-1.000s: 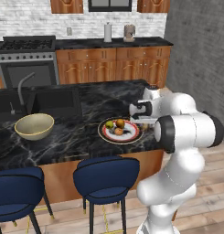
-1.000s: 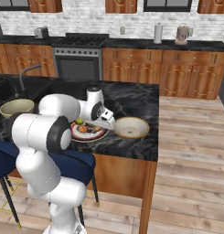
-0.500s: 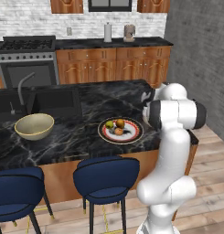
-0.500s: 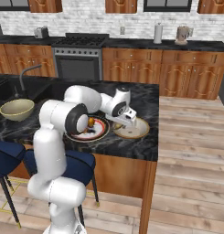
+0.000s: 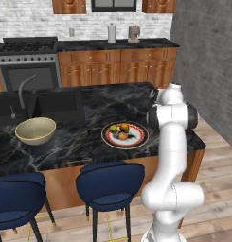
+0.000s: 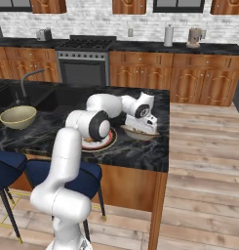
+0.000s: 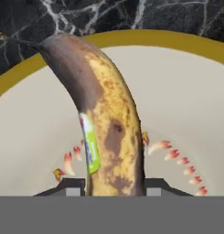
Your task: Take the fruits from the plate on the dining counter and place two fruits in each bowl.
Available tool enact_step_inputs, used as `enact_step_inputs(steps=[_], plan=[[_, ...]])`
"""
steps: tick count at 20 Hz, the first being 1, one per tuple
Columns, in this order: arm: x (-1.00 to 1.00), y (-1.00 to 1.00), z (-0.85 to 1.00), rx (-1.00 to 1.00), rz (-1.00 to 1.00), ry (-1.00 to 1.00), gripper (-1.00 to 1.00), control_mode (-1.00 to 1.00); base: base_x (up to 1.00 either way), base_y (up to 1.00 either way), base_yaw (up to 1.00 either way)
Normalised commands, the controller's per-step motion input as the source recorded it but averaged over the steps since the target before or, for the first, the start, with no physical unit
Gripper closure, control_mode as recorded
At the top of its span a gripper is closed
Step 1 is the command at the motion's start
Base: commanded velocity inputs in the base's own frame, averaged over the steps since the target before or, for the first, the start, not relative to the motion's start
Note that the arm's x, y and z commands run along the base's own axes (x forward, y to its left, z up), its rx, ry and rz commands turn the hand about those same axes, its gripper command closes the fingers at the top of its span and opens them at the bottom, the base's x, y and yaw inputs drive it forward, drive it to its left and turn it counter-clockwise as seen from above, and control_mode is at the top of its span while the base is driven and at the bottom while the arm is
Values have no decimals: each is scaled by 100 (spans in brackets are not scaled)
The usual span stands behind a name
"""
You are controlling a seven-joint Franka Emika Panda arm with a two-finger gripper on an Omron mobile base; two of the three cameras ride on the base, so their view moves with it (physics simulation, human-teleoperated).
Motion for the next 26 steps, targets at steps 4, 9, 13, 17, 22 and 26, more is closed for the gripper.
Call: enact_step_inputs(steps=[4,9,13,17,22,26], plan=[[-15,0,-23,0,0,3,100,-100,0,0,0],[-48,0,0,-3,0,0,100,-100,0,0,0],[-62,24,-8,-10,0,3,100,-100,0,0,0],[-73,50,-24,-16,0,-2,100,-100,0,0,0],[-32,52,-5,-8,0,-19,100,-100,0,0,0],[24,3,-22,0,0,-10,-100,-100,0,0,0]])
